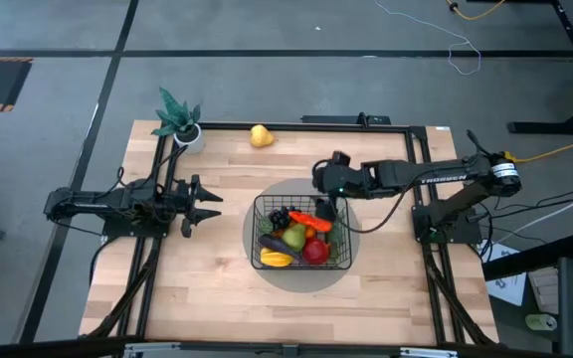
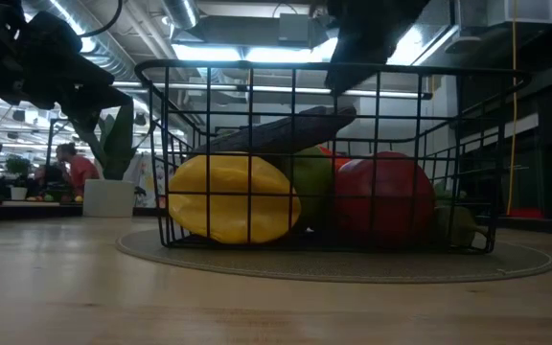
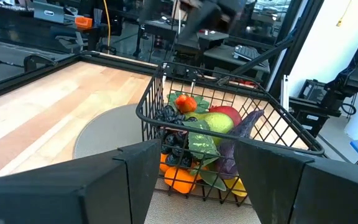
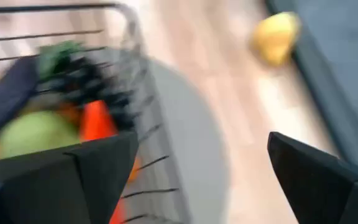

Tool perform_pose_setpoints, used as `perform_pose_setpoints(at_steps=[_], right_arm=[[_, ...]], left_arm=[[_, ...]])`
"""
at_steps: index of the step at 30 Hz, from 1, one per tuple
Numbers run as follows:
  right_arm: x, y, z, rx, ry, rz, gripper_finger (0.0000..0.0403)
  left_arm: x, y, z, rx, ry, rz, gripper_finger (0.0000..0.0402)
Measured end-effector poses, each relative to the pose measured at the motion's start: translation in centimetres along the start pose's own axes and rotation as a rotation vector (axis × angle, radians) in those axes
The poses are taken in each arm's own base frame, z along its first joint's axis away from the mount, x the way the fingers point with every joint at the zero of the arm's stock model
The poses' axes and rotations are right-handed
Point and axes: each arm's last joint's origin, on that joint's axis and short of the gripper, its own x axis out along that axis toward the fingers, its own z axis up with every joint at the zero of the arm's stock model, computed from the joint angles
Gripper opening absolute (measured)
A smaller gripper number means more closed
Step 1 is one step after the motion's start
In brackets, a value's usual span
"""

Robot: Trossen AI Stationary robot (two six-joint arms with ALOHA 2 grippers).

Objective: Build produce basket
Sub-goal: Put the yellow pear into the black wire basket

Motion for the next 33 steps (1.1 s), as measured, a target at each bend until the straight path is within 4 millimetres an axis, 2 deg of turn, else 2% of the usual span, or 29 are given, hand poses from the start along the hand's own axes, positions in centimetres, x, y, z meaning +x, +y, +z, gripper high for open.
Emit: perform_pose_setpoints(at_steps=[4, 8, 14, 20, 23, 27, 30, 33], right_arm=[[-0.5, -0.9, 1.4, -0.026, -0.087, -0.134, 0.0345], [-0.4, -2.6, 3.2, 0.021, -0.240, -0.187, 0.0345], [-0.2, -7.6, 6.3, 0.109, -0.362, -0.101, 0.0345], [0.9, -12.4, 10.7, 0.092, -0.388, 0.012, 0.0345], [2.6, -14.4, 12.9, 0.071, -0.347, 0.052, 0.0345], [6.1, -16.6, 14.9, 0.079, -0.249, 0.068, 0.0345], [9.7, -17.9, 15.3, 0.112, -0.164, 0.065, 0.0345], [13.9, -18.7, 14.2, 0.201, -0.123, 0.063, 0.0345]], left_arm=[[0.0, 0.0, 0.0, 0.000, 0.000, 0.000, 0.0195], [0.0, 0.0, 0.0, 0.000, 0.000, 0.000, 0.0195], [0.0, 0.0, 0.0, 0.000, 0.000, 0.000, 0.0195], [0.0, 0.0, 0.0, 0.000, 0.000, 0.000, 0.0195], [0.0, 0.0, 0.0, 0.000, 0.000, 0.000, 0.0195], [0.0, 0.0, 0.0, 0.000, 0.000, 0.000, 0.0195], [0.0, 0.0, 0.0, 0.000, 0.000, 0.000, 0.0195], [0.0, 0.0, 0.0, 0.000, 0.000, 0.000, 0.0195]])
